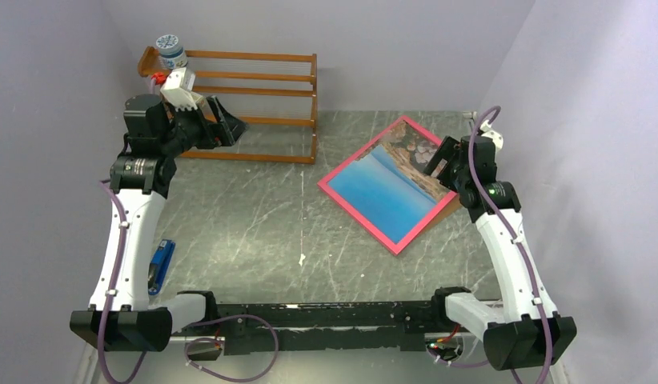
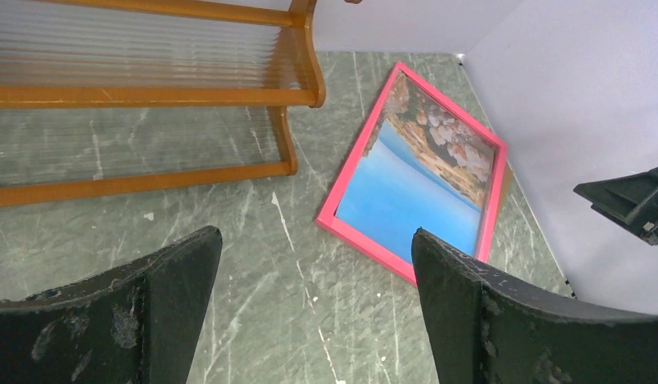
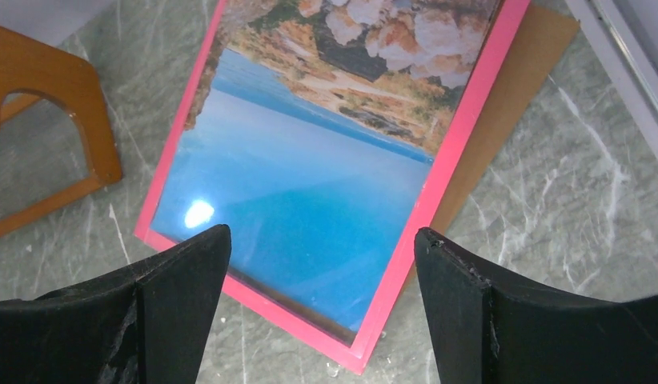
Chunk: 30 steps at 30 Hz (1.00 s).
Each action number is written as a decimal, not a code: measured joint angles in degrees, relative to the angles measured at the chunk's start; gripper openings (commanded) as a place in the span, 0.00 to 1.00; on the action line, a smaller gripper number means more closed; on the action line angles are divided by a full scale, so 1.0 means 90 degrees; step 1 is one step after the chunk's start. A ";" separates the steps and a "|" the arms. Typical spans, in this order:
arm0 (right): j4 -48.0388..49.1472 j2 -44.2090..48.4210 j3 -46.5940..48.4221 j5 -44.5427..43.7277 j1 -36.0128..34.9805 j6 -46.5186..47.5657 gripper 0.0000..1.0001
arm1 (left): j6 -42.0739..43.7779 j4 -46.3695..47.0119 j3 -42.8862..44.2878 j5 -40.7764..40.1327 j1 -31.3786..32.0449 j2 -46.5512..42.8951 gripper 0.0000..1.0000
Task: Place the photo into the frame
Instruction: Adjust the photo frame at the center of the board.
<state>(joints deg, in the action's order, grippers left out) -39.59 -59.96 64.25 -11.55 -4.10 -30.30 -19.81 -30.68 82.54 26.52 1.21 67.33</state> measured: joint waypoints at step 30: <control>-0.0488 -0.0342 -0.2698 0.1753 0.2132 -0.0595 0.66 | -0.0716 -0.0058 -0.1778 -0.0092 0.1149 0.0214 0.87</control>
<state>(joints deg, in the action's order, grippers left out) -43.99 -63.05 39.97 4.23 15.09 -35.66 -26.26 -31.20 66.54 25.69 11.55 69.25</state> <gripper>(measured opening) 0.721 0.877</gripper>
